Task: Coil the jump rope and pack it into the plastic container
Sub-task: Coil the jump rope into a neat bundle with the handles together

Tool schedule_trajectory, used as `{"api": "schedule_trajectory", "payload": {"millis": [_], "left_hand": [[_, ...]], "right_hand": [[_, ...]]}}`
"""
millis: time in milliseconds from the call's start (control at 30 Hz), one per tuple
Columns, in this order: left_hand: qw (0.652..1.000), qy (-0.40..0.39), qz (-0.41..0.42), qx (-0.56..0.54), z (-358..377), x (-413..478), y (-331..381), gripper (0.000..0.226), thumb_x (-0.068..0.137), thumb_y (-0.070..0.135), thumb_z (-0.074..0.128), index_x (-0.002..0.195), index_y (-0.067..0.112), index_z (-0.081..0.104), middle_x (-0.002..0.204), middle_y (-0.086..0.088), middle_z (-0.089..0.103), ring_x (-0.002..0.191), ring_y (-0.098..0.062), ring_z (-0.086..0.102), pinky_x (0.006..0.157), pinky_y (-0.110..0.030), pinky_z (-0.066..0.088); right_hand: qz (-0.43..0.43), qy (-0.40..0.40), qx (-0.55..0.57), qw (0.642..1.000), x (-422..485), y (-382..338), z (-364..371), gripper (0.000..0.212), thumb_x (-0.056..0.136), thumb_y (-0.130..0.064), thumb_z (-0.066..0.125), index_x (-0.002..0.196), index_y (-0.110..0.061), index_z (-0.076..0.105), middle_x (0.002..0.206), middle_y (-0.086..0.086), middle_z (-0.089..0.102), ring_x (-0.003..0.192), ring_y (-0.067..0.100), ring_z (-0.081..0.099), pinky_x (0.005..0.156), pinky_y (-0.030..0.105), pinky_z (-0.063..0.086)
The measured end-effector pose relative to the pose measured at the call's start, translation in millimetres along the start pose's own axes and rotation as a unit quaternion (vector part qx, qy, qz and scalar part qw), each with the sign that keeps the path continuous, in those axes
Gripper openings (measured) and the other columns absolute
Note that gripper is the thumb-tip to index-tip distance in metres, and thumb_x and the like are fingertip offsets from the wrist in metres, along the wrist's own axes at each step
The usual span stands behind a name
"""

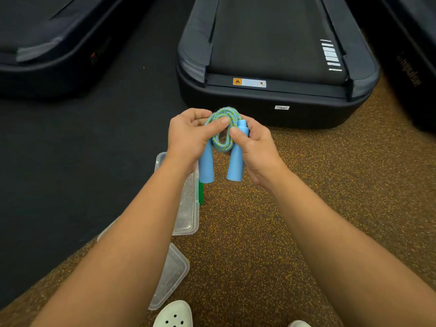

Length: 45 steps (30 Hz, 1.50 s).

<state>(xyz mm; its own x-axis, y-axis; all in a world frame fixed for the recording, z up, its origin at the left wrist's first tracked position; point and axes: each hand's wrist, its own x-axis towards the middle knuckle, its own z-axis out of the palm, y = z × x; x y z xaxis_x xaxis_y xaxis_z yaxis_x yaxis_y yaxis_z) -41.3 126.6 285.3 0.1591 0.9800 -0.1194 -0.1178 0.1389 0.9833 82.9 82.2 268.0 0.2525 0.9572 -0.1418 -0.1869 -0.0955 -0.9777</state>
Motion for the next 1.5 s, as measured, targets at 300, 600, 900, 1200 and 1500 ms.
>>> {"api": "schedule_trajectory", "payload": {"millis": [300,600,900,1200,1500], "left_hand": [[0.978,-0.198,-0.06,-0.032,-33,-2,6,0.055,0.075,-0.004,0.069,0.127,0.003,0.053,0.115,-0.013,0.066,0.103,-0.028,0.064,0.092,-0.048,0.051],[0.979,-0.191,-0.068,-0.012,-48,2,-2,0.047,0.085,-0.008,0.056,0.13,0.008,0.055,0.12,-0.018,0.063,0.108,-0.029,0.061,0.097,-0.043,0.048],[0.984,-0.147,-0.086,0.046,-65,12,-18,0.039,0.091,-0.005,0.048,0.124,0.016,0.057,0.104,-0.005,0.066,0.084,-0.014,0.063,0.063,-0.028,0.053],[0.981,-0.121,-0.116,0.095,-84,28,-53,0.039,0.092,-0.007,0.047,0.128,0.006,0.051,0.117,-0.015,0.062,0.099,-0.02,0.062,0.085,-0.029,0.052],[0.982,-0.074,-0.14,0.1,-109,30,-94,0.037,0.088,-0.007,0.05,0.12,0.011,0.053,0.122,-0.015,0.058,0.106,-0.024,0.058,0.102,-0.042,0.045]], "right_hand": [[0.009,0.022,0.028,0.999,3,-2,15,0.032,0.091,-0.005,0.052,0.123,-0.003,0.054,0.115,0.026,0.061,0.097,0.031,0.062,0.084,0.047,0.054],[0.021,0.02,0.005,1.0,5,6,29,0.019,0.093,-0.003,0.051,0.109,-0.008,0.057,0.102,0.017,0.062,0.088,0.024,0.06,0.079,0.042,0.053],[0.059,0.032,-0.007,0.998,17,31,56,0.023,0.093,-0.002,0.048,0.114,-0.007,0.055,0.103,0.016,0.061,0.089,0.022,0.06,0.08,0.035,0.052],[0.158,0.03,0.025,0.987,36,73,69,0.029,0.094,-0.004,0.047,0.122,-0.012,0.047,0.117,0.017,0.06,0.106,0.032,0.062,0.095,0.05,0.05],[0.219,0.006,-0.016,0.976,44,109,80,0.025,0.093,-0.005,0.049,0.118,-0.004,0.051,0.115,0.021,0.062,0.101,0.033,0.063,0.091,0.048,0.053]]}}
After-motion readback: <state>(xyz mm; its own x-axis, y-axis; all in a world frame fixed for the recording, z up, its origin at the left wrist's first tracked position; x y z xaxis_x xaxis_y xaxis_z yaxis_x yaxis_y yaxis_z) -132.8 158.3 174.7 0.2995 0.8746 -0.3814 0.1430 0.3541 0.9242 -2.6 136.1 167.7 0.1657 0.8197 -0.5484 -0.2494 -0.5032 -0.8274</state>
